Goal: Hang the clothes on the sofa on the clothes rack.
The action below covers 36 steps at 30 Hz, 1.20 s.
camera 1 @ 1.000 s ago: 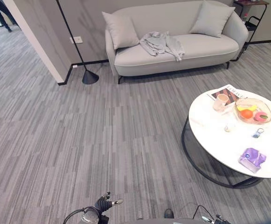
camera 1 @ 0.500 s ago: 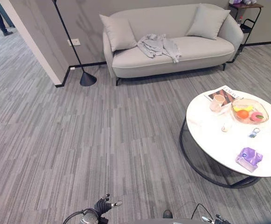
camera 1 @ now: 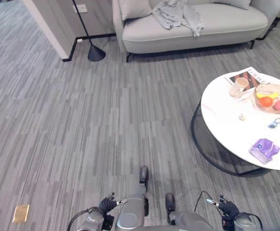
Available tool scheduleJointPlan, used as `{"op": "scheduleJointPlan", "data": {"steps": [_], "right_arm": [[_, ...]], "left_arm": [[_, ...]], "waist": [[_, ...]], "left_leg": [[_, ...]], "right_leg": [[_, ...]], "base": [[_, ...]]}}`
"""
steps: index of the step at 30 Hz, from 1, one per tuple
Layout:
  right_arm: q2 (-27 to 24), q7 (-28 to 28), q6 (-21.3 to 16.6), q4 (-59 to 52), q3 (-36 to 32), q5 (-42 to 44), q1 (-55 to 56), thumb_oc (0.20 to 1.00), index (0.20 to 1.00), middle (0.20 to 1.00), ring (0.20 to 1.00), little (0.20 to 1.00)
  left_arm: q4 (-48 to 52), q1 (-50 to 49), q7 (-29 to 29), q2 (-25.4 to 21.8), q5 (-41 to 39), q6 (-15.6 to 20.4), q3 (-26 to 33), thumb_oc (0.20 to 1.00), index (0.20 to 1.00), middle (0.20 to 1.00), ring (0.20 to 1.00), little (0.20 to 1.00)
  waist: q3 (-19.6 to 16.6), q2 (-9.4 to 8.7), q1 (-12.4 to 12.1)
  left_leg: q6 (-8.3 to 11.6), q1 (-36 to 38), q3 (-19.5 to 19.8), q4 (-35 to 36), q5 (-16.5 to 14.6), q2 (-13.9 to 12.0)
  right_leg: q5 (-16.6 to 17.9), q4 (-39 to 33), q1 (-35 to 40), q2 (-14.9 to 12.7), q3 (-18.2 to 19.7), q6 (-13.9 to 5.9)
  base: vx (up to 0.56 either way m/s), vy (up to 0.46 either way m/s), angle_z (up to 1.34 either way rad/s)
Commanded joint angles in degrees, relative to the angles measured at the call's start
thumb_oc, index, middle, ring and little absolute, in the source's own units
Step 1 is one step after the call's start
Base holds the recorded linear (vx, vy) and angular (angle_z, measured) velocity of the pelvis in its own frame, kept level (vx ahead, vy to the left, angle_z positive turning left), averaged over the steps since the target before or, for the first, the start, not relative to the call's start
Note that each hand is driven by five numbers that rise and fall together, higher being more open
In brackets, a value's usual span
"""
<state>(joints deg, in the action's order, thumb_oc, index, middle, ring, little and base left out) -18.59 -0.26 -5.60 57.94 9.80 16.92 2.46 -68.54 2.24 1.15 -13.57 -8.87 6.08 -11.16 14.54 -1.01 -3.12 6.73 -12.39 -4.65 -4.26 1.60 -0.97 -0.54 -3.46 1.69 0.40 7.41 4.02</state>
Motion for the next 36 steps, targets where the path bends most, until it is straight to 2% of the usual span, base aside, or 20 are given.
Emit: {"op": "scheduleJointPlan", "data": {"steps": [1,3,5,6,7,9,11,12,13,16,20,24,25,27,28,29,31,32,33,36], "right_arm": [[-1.38,0.57,0.17,-0.71,-0.04,-1.48,5.12,1.000,1.000,1.000,1.000,1.000],[-1.43,0.87,0.24,-0.14,-0.25,-2.13,4.93,1.000,1.000,1.000,1.000,1.000],[-1.81,0.91,0.48,0.46,-0.82,-2.50,4.12,1.000,1.000,1.000,1.000,1.000],[-2.36,0.91,0.46,-0.54,-1.66,-2.24,3.41,1.000,1.000,1.000,1.000,1.000],[-2.71,0.90,0.31,-1.03,-2.08,-2.08,3.35,1.000,1.000,1.000,1.000,1.000],[-2.75,0.57,0.26,-1.40,-2.86,-1.89,3.74,1.000,1.000,1.000,1.000,1.000],[-2.94,0.39,0.35,-1.11,-3.31,-1.87,4.11,1.000,1.000,1.000,1.000,1.000],[-3.01,0.42,0.43,-0.14,-3.76,-2.05,4.64,1.000,1.000,1.000,1.000,1.000],[-3.02,0.43,0.41,-0.11,-3.75,-2.05,4.62,1.000,1.000,1.000,1.000,1.000],[-2.85,0.27,0.59,0.87,-4.29,-1.59,5.04,1.000,1.000,1.000,1.000,1.000],[-1.85,0.51,0.96,3.22,-4.57,-1.37,6.65,1.000,1.000,1.000,1.000,1.000],[-1.71,0.59,1.48,5.32,-4.36,-1.95,7.33,1.000,1.000,1.000,1.000,1.000],[-2.76,0.56,1.07,6.38,-3.95,-1.64,7.57,1.000,1.000,1.000,1.000,1.000],[-4.16,0.46,0.97,6.99,-4.99,0.02,6.47,1.000,1.000,1.000,1.000,1.000],[-4.13,0.47,0.97,6.99,-4.98,0.02,6.46,1.000,1.000,1.000,1.000,1.000],[-5.18,1.01,0.60,6.20,-5.27,0.94,6.12,1.000,1.000,1.000,1.000,1.000],[-5.96,0.98,0.55,4.61,-5.27,1.04,6.23,1.000,1.000,1.000,1.000,1.000],[-5.92,0.98,0.55,4.61,-5.25,1.04,6.22,1.000,1.000,1.000,1.000,1.000],[-7.19,0.24,1.10,3.60,-4.88,0.64,5.13,1.000,1.000,1.000,1.000,1.000],[-7.66,0.17,0.95,1.64,-4.55,0.77,4.98,1.000,1.000,1.000,1.000,1.000]], "left_arm": [[2.82,-2.09,-0.93,-2.15,-1.17,1.43,-0.79,1.000,1.000,1.000,1.000,1.000],[2.92,-1.84,-0.78,-2.33,-1.36,1.32,-0.52,1.000,1.000,1.000,1.000,1.000],[3.56,-1.29,-0.97,-2.78,-1.90,1.20,-0.06,1.000,1.000,1.000,1.000,1.000],[5.28,-0.59,-1.17,-3.39,-2.68,1.34,0.19,1.000,1.000,1.000,1.000,1.000],[5.85,-0.18,-1.16,-3.72,-2.95,1.43,-0.07,1.000,1.000,1.000,1.000,1.000],[6.91,0.20,-1.01,-4.17,-2.89,1.37,-0.42,1.000,1.000,1.000,1.000,1.000],[7.15,0.65,-1.12,-4.41,-2.95,1.42,-0.47,1.000,1.000,1.000,1.000,1.000],[7.28,1.60,-1.17,-4.67,-3.11,1.48,-0.72,1.000,1.000,1.000,1.000,1.000],[7.26,1.62,-1.17,-4.66,-3.12,1.49,-0.72,1.000,1.000,1.000,1.000,1.000],[6.86,3.75,-1.41,-4.75,-2.59,1.66,-1.95,1.000,1.000,1.000,1.000,1.000],[5.71,4.44,-1.24,-3.86,-1.03,2.02,-2.78,1.000,1.000,1.000,1.000,1.000],[4.30,2.52,0.04,-2.60,0.02,1.64,-3.54,1.000,1.000,1.000,1.000,1.000],[3.74,1.93,0.58,-1.76,1.02,1.39,-4.76,1.000,1.000,1.000,1.000,1.000],[4.08,1.73,0.96,-1.18,-0.81,1.51,-5.17,1.000,1.000,1.000,1.000,1.000],[4.07,1.73,0.96,-1.22,-0.81,1.51,-5.16,1.000,1.000,1.000,1.000,1.000],[5.11,1.00,1.43,-1.08,-1.96,1.70,-5.45,1.000,1.000,1.000,1.000,1.000],[7.24,0.32,1.62,-1.49,-3.42,1.34,-5.24,1.000,1.000,1.000,1.000,1.000],[7.25,0.32,1.62,-1.53,-3.43,1.33,-5.24,1.000,1.000,1.000,1.000,1.000],[9.50,0.17,1.43,-1.95,-5.97,1.21,-4.38,1.000,1.000,1.000,1.000,1.000],[9.86,-0.12,1.28,-1.86,-6.96,1.39,-3.93,1.000,1.000,1.000,1.000,1.000]], "waist": [[-7.67,-0.78,0.12],[-8.38,-1.34,-0.22],[-8.37,-1.18,-0.16],[-6.92,-1.01,0.72],[-6.49,-0.36,1.35],[-6.01,1.28,2.47],[-5.74,2.19,3.05],[-5.17,2.71,4.33],[-4.87,2.65,4.71],[-3.68,2.07,7.55],[-3.00,1.02,10.49],[-4.68,0.35,11.89],[-6.46,1.12,12.13],[-6.60,3.27,12.27],[-6.73,3.08,12.39],[-6.79,3.74,12.13],[-5.75,2.82,10.86],[-5.91,2.61,11.00],[-3.73,0.73,8.22],[-3.06,-0.24,5.92]], "left_leg": [[-4.85,-0.18,-0.49,9.08,7.79,2.48],[-5.70,0.52,-1.11,8.69,6.77,3.41],[-6.60,2.74,-1.50,8.57,5.29,4.18],[-7.72,6.59,-1.70,9.16,3.88,5.42],[-7.97,8.09,-1.75,9.26,3.06,5.53],[-8.65,10.89,-1.19,9.26,1.10,5.10],[-8.67,12.13,-0.77,9.26,0.05,4.74],[-8.35,14.27,0.15,9.26,-1.31,4.61],[-8.31,14.63,0.52,9.26,-1.42,4.70],[-7.15,18.42,2.28,9.26,-4.70,5.36],[-5.55,24.66,4.31,9.26,-9.18,5.43],[-4.92,29.71,5.88,9.26,-12.95,4.59],[-4.32,30.69,5.32,9.26,-12.92,2.47],[-1.89,29.24,4.76,1.63,-7.31,-0.92],[-1.92,29.03,4.90,1.65,-7.13,-0.73],[-0.02,25.53,4.51,-9.16,0.21,-1.36],[0.75,19.11,4.45,-24.28,6.02,-1.88],[0.72,18.91,4.58,-24.16,6.24,-1.65],[-2.25,10.13,2.19,-34.19,5.01,-1.75],[-3.60,2.68,0.69,-30.59,1.97,-0.51]], "right_leg": [[-6.10,-1.20,11.28,-3.54,0.70,-9.97],[-5.91,1.80,10.80,-5.07,0.83,-10.93],[-2.72,11.99,6.14,-6.35,0.40,-12.26],[6.60,23.44,1.07,-7.31,-0.49,-13.49],[10.58,27.76,-1.30,-7.36,-1.17,-13.17],[12.42,34.56,-5.94,-8.54,-4.15,-11.71],[10.57,35.07,-8.86,-8.89,-6.19,-11.02],[7.07,31.09,-11.76,-9.34,-9.77,-10.52],[6.69,31.27,-11.31,-9.52,-10.15,-10.49],[6.14,17.42,-12.87,-8.09,-11.77,-11.53],[11.52,0.53,-16.16,-5.06,-12.44,-14.90],[15.62,-1.50,-18.29,-4.08,-19.81,-15.40],[14.11,-1.45,-15.76,-2.14,-19.68,-12.95],[12.34,-0.19,-13.17,-0.10,-16.60,-11.07],[12.38,-0.16,-13.36,-0.34,-16.63,-11.10],[10.40,-0.40,-10.25,0.89,-15.36,-9.08],[7.91,-0.90,-6.43,1.12,-13.78,-7.11],[7.94,-0.89,-6.61,0.88,-13.86,-7.13],[5.25,-1.33,-1.82,-0.03,-11.23,-5.69],[3.68,-1.47,1.04,-0.81,-9.23,-5.85]], "base": [[0.26,0.147,-0.37],[0.27,0.144,-0.11],[0.32,0.192,-0.21],[0.31,0.218,-0.40],[0.31,0.230,-0.26],[0.24,0.163,0.25],[0.29,0.099,0.52],[0.34,0.063,0.45],[0.43,-0.050,0.25],[0.31,-0.083,0.46],[0.44,-0.122,0.63],[0.64,-0.314,0.59],[0.68,-0.437,0.43],[0.58,-0.377,0.24],[0.46,-0.321,0.02],[0.33,-0.255,-0.06],[0.33,-0.282,-0.16],[0.42,-0.334,-0.43],[0.32,-0.228,-0.50],[0.49,-0.138,-0.62]]}}
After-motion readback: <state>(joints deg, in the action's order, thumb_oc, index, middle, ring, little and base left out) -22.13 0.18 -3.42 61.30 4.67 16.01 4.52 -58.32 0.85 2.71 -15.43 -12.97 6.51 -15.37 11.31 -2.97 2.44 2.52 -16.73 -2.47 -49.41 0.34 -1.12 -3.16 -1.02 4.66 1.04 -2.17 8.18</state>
